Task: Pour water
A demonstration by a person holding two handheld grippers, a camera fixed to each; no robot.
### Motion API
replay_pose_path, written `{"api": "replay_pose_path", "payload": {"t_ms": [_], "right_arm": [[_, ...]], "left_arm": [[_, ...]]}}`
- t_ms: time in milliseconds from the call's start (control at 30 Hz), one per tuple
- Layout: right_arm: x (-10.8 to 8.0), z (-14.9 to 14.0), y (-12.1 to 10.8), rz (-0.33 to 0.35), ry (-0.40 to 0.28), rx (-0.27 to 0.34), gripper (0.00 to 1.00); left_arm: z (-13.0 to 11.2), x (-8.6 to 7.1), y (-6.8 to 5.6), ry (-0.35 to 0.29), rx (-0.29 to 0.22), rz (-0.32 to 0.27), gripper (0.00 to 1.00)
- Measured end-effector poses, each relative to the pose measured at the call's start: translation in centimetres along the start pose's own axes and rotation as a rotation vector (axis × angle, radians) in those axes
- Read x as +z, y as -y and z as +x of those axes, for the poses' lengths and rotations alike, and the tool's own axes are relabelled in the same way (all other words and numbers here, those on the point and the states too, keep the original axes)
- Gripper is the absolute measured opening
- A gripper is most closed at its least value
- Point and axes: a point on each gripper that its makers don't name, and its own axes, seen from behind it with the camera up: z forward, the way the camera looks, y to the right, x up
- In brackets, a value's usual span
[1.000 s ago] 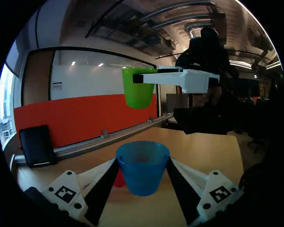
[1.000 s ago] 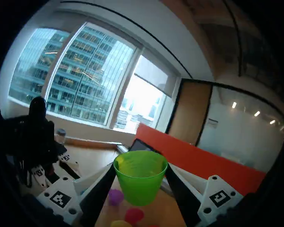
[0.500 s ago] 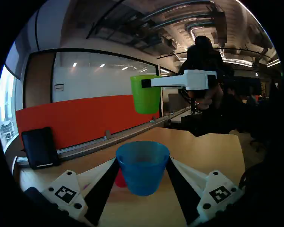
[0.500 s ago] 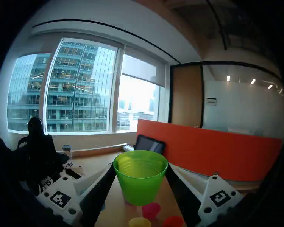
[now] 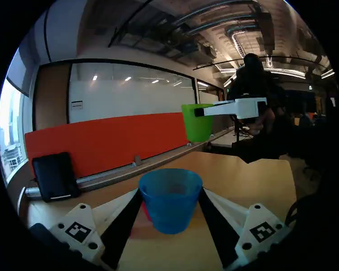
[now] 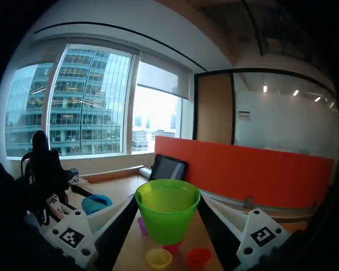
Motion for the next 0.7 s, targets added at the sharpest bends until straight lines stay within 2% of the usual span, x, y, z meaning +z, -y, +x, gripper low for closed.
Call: {"api": "replay_pose_path", "payload": {"t_ms": [367, 700], "right_arm": [[-2.0, -1.6, -2.2, -0.045, 0.015, -0.008, 0.93], [-2.7, -3.4, -2.6, -0.043, 0.039, -0.008, 0.94]], "left_arm": [[0.4, -0.9, 1.9, -0.003, 0.001, 0.044, 0.85], [-0.3, -0.8, 2.3, 0.021, 0.005, 0.053, 0.85]]}}
